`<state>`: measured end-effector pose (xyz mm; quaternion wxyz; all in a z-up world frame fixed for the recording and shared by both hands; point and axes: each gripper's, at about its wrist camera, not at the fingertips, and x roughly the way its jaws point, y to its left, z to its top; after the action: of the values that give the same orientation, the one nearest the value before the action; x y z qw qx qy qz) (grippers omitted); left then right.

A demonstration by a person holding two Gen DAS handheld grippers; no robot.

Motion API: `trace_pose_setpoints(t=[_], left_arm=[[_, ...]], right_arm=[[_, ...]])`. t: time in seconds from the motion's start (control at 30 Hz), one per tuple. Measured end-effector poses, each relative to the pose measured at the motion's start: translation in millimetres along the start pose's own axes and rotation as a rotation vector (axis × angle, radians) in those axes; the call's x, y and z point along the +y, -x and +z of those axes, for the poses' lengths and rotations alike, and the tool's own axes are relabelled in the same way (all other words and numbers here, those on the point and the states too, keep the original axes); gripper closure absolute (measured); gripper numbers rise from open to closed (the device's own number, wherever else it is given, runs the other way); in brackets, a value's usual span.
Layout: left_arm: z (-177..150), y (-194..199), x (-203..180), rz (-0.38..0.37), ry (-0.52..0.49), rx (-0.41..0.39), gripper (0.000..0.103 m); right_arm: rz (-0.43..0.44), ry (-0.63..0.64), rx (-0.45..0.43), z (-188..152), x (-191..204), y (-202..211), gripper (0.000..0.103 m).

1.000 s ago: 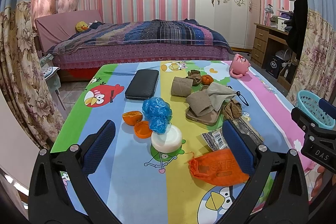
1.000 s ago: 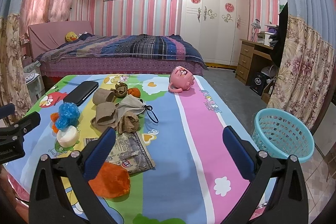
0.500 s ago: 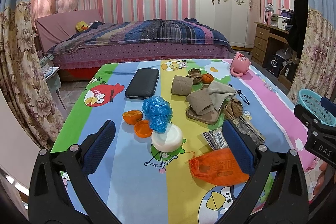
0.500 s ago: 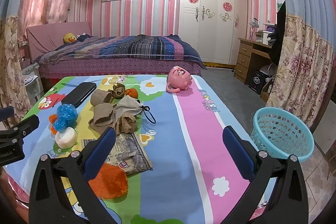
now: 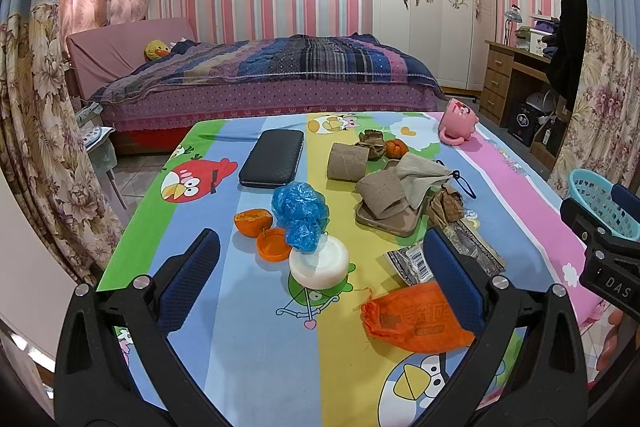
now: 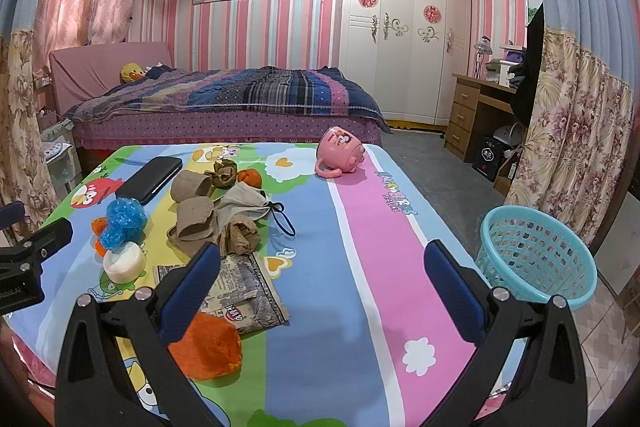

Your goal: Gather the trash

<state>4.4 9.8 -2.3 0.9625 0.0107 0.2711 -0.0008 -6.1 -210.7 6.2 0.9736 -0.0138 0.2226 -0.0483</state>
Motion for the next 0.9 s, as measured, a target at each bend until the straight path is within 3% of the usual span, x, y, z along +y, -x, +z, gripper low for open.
trace_pose_setpoints(t=[0.9], left_arm=[[-1, -3, 17, 0.022, 0.032, 0.0, 0.005]], right_arm=[[-0.002, 0.011, -0.02, -3, 3, -4, 0.004]])
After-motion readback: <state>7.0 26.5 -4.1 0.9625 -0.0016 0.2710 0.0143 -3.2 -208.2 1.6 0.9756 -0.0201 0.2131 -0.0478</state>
